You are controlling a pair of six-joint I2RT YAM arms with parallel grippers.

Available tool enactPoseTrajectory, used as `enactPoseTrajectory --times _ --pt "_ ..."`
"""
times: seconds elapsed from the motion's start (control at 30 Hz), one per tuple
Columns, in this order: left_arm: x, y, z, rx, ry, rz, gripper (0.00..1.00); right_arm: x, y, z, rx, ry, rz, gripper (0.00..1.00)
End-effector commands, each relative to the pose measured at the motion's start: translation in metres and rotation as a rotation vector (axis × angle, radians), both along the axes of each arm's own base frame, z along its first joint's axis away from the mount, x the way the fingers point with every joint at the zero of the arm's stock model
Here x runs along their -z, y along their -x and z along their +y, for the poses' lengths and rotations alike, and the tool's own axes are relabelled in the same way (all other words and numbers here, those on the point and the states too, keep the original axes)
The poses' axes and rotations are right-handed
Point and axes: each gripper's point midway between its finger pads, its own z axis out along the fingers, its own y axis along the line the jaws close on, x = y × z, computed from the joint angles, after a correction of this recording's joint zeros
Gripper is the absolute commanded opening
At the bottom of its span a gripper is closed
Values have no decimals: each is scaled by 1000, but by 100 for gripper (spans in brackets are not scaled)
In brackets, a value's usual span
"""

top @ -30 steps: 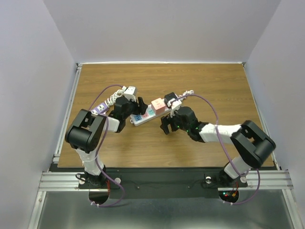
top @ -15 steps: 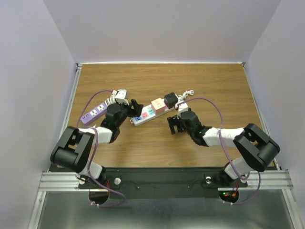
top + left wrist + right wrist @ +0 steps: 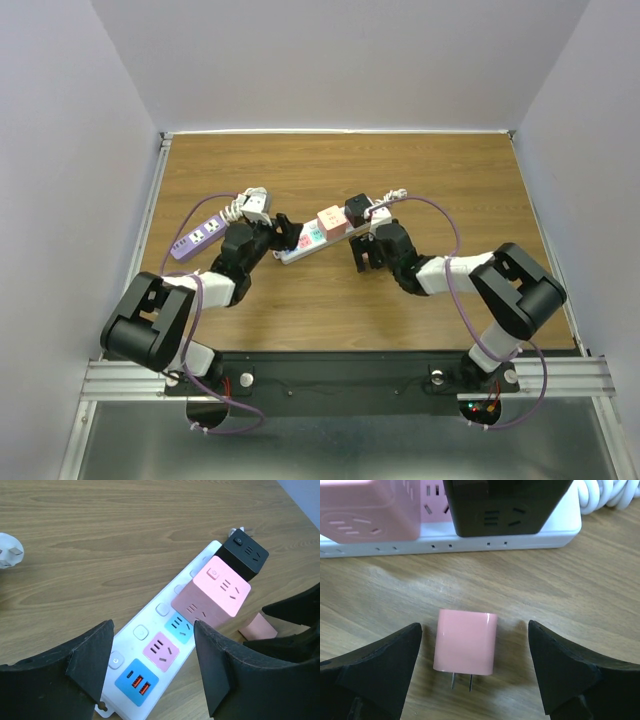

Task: Insert the plug

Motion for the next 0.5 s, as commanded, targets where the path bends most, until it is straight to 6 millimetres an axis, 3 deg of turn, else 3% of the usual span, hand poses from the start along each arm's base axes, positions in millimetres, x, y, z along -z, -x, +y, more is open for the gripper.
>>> enactPoseTrajectory --times 0.0,0.07,0.1,0.27,0.3,0.4,0.47 --pt "-13 0 -5 8 6 -62 75 -19 -18 11 -14 -40 -67 90" --pt "-12 1 -6 12 3 -62 75 -18 -19 12 -16 -38 -64 84" --pt "-13 2 -6 13 4 -65 75 -17 -19 12 -17 -37 -61 69" --pt "-17 10 -11 42 4 -86 75 -20 -23 14 -36 -30 -63 37" --pt "-22 13 -14 54 7 -105 75 -21 -24 13 -37 -30 -64 18" --pt "-30 24 -21 88 14 -150 74 -39 -27 19 -56 -57 -91 3" --pt "-31 32 -26 118 6 -173 74 -53 -28 25 -78 -96 -109 1"
